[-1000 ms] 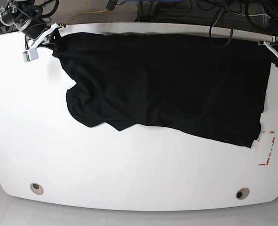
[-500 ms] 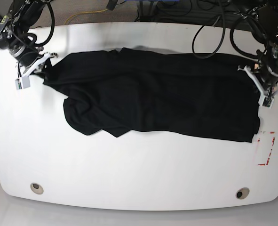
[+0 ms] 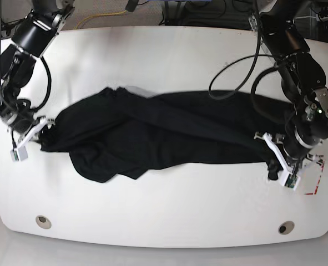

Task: Fold the T-shirt properly

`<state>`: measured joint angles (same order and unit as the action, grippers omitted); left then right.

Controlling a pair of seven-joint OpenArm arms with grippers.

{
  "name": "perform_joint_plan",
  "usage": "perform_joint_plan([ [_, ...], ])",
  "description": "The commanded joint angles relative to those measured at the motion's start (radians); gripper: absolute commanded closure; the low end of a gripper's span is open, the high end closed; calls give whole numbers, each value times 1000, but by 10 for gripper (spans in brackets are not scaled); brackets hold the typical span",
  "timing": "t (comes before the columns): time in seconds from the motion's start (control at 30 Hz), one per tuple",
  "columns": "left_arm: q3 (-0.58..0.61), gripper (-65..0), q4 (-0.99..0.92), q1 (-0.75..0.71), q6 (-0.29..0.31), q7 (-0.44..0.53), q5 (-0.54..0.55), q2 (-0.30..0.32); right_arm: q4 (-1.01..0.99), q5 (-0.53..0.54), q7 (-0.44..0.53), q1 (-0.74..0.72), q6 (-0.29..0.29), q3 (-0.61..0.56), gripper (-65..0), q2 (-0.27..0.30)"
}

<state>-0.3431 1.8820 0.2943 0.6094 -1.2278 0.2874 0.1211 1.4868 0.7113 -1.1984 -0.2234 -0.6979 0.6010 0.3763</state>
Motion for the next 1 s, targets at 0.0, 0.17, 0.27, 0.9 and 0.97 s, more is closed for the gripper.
perform_joint_plan([
  [0.0, 9, 0, -5, 78, -26, 23, 6, -4, -45, 21, 30, -109, 0, -26, 0, 56],
  [0.17, 14, 0, -52, 214, -32, 23, 5, -11, -173, 21, 65, -302, 0, -128, 0, 123],
  [0.27, 12, 0, -80, 319, -32, 23, 5, -11, -260, 21, 101, -445, 0, -226, 0, 158],
  [0.9, 14, 0, -60, 863, -32, 16, -40, 93, -321, 28, 32, -1082, 0, -520, 0, 260],
  [0.97, 12, 0, -88, 912, -32, 16, -40, 107, -321, 29, 16, -1082, 0, -524, 0, 273],
])
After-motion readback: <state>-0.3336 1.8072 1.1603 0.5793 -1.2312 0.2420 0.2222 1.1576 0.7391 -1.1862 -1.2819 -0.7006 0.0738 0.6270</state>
